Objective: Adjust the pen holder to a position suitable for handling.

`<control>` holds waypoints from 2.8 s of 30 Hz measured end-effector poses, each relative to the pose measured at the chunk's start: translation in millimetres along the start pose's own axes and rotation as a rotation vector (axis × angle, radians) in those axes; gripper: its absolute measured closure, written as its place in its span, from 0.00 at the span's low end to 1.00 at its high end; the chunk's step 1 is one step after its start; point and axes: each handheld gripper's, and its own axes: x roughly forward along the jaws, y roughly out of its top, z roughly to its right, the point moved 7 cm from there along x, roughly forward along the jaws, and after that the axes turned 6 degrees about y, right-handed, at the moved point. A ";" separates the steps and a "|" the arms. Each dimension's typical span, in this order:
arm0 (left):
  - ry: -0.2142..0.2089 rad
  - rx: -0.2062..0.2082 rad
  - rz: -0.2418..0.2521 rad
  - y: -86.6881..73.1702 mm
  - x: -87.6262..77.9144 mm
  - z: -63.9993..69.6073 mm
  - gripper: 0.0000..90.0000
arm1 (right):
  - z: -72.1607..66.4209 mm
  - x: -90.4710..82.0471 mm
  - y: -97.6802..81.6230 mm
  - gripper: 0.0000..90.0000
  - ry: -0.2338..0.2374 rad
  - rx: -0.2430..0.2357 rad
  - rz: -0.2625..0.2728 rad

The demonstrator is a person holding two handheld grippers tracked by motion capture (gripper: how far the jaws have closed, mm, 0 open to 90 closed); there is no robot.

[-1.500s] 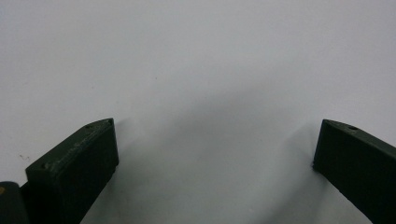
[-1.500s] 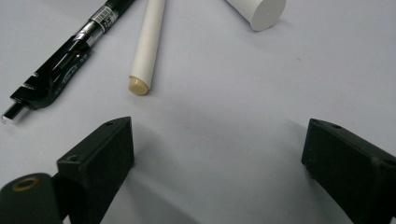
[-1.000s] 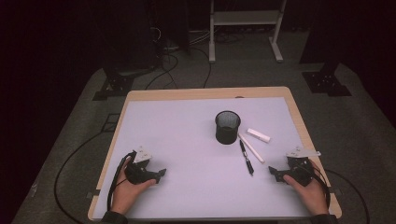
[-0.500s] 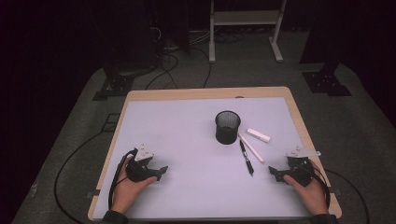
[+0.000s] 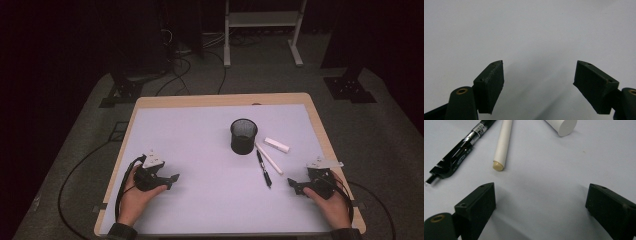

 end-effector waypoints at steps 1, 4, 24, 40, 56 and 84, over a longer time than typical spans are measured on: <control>-0.001 -0.002 0.002 1.3 -0.3 0.5 0.26 | 0.0 0.0 0.0 0.09 0.000 0.000 0.000; -0.013 0.000 0.009 4.8 -1.3 1.6 0.26 | 0.0 0.0 0.0 0.09 0.000 -0.001 0.000; -0.032 0.015 0.014 27.3 0.8 9.4 0.29 | 0.0 0.0 0.0 0.09 0.000 0.000 0.000; -0.034 0.012 0.022 45.1 7.8 15.5 0.31 | 0.0 0.0 -0.1 0.09 0.000 0.000 0.002; -0.063 0.029 0.028 65.0 17.0 23.0 0.38 | 0.0 -0.1 -0.1 0.09 0.001 0.002 0.000; -0.110 0.031 0.044 103.9 36.0 36.1 0.42 | 0.1 0.1 -0.1 0.09 0.003 0.003 0.000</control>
